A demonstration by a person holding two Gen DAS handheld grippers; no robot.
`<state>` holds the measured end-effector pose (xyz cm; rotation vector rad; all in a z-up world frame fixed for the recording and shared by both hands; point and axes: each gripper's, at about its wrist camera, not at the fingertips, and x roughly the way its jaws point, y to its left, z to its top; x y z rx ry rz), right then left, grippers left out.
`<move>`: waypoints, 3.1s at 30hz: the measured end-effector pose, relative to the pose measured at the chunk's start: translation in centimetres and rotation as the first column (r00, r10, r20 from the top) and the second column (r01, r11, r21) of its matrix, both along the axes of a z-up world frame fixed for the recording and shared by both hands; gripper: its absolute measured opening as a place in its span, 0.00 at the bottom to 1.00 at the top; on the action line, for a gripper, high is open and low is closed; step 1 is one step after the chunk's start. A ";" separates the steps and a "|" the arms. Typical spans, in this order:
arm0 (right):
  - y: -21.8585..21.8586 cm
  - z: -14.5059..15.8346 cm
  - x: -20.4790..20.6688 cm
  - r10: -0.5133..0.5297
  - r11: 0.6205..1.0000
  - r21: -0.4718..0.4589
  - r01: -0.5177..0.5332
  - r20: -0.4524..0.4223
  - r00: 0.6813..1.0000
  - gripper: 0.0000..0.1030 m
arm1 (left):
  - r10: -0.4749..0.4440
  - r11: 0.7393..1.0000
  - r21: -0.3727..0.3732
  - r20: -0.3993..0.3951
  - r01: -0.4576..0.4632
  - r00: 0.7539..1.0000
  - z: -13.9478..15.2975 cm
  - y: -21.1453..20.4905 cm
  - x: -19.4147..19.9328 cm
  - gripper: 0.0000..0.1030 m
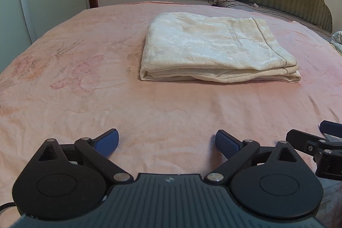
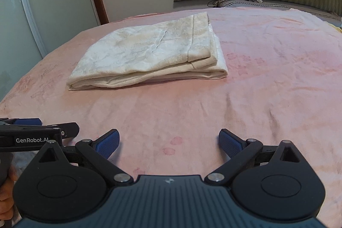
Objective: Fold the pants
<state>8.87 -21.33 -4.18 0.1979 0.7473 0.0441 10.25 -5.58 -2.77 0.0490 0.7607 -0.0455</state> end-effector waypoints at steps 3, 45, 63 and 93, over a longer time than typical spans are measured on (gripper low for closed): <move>0.4 -0.2 0.0 0.013 0.999 -0.034 -0.013 0.004 1.000 0.97 | 0.003 1.000 0.001 0.014 -0.003 1.000 -0.3 0.1 -0.1 1.00; 0.3 -0.6 -0.2 0.026 0.994 -0.105 -0.020 0.049 0.998 1.00 | 0.042 0.999 0.008 0.064 -0.042 0.997 -1.0 1.2 -1.3 1.00; 0.0 -1.3 0.6 0.032 0.990 -0.135 -0.033 -0.006 0.999 1.00 | 0.042 0.999 0.004 0.062 -0.042 0.997 -1.1 1.3 -1.2 1.00; -0.1 -1.3 0.6 0.032 0.991 -0.132 -0.032 -0.005 0.999 1.00 | 0.042 0.999 0.002 0.062 -0.043 0.997 -1.1 1.3 -1.2 1.00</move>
